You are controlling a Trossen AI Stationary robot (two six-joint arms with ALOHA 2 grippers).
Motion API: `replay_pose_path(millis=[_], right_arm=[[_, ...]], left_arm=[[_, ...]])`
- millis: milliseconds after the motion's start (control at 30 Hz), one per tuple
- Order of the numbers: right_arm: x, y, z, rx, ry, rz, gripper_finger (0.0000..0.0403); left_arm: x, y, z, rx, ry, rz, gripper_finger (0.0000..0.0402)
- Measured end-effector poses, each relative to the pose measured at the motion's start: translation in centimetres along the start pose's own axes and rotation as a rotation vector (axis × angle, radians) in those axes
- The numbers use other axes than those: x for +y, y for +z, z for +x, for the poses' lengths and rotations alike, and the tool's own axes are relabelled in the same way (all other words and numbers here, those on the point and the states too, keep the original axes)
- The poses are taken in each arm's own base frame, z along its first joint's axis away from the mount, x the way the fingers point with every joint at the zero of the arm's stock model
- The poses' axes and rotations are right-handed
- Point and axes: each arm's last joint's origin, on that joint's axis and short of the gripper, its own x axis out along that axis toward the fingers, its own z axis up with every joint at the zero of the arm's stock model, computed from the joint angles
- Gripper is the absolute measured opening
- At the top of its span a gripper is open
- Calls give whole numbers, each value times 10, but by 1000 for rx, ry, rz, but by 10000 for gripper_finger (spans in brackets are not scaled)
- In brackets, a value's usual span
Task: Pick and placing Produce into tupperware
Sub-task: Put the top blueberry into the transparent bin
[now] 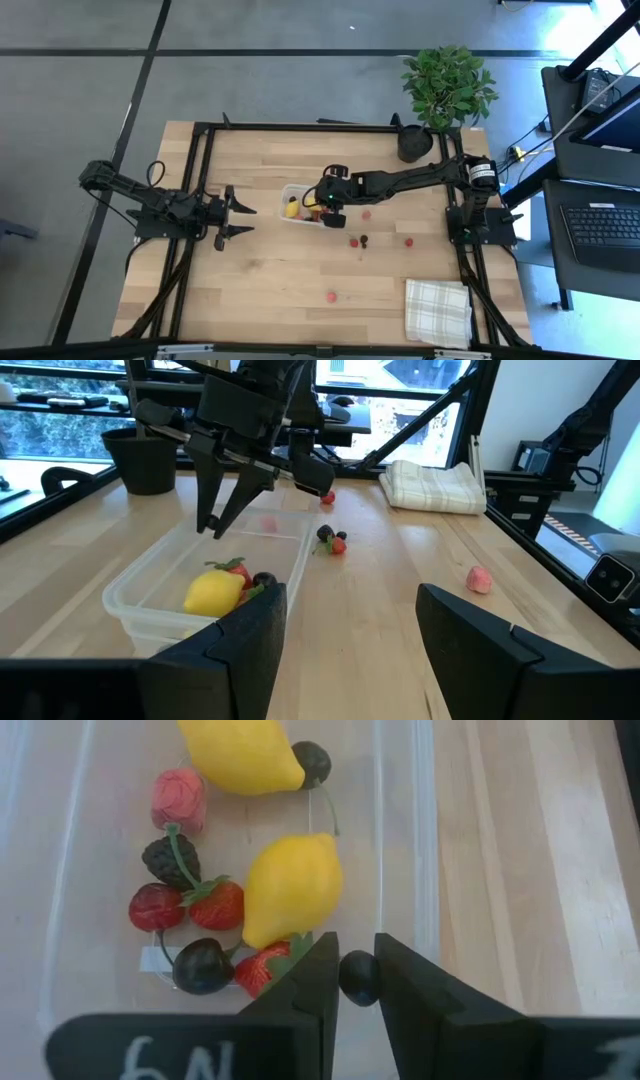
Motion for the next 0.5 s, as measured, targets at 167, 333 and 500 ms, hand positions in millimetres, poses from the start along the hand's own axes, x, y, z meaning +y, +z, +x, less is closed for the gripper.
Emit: replay_pose_path(millis=[167,333,500], right_arm=[[0,1,0,-6,0,3,87],[0,1,0,-16,-1,24,101],[0,1,0,-16,-1,29,113]], left_arm=[[0,0,0,0,0,0,218],[0,0,0,0,0,0,218],[0,0,0,0,0,0,218]])
